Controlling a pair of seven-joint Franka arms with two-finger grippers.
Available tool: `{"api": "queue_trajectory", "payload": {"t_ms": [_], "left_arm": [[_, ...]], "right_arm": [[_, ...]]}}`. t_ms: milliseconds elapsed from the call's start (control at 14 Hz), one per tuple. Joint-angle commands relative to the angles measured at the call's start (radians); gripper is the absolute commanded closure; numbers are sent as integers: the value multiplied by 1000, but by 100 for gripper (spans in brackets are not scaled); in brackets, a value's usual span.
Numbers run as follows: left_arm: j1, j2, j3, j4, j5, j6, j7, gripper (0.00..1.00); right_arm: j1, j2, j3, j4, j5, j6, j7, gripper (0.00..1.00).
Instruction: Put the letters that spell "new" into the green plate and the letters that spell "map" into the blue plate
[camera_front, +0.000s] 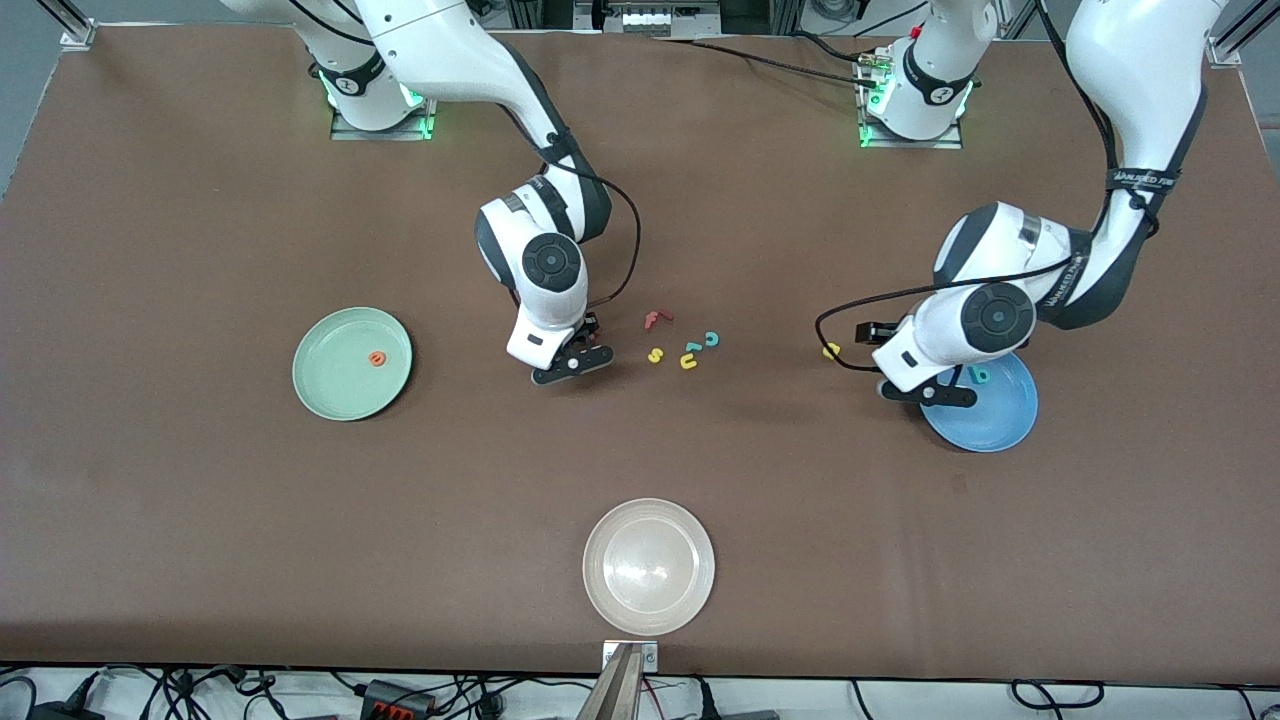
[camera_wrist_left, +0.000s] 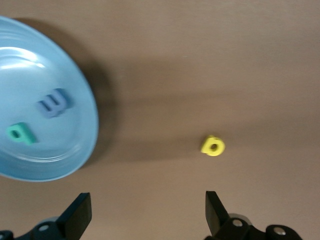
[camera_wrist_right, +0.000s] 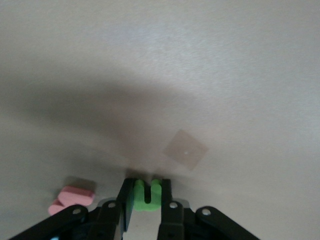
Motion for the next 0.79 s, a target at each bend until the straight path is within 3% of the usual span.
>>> {"api": "queue_trajectory", "payload": {"t_ms": [0,215,358,502,717], "left_arm": [[-23,21,-14,-64,14,112,122,0],[-34,30,-14,-89,80,169,244,0],[-84,35,-13,-102,93,179,246,0],[-98,36,-13,-142,149,235,246,17],[-87,84,-7,-152,232,304,246,26]], "right_arm": [[-48,-73,-26,4,19,-91,-30,85],[-117,-150,-113,2,13,-244,-110,85],[-138,-168,-206,-10,8,-311,-176,85],[-181,-164,-256,-45,8,-363,-292,85],[-304,-135,-253,-81,16,-352,-403,85]]}}
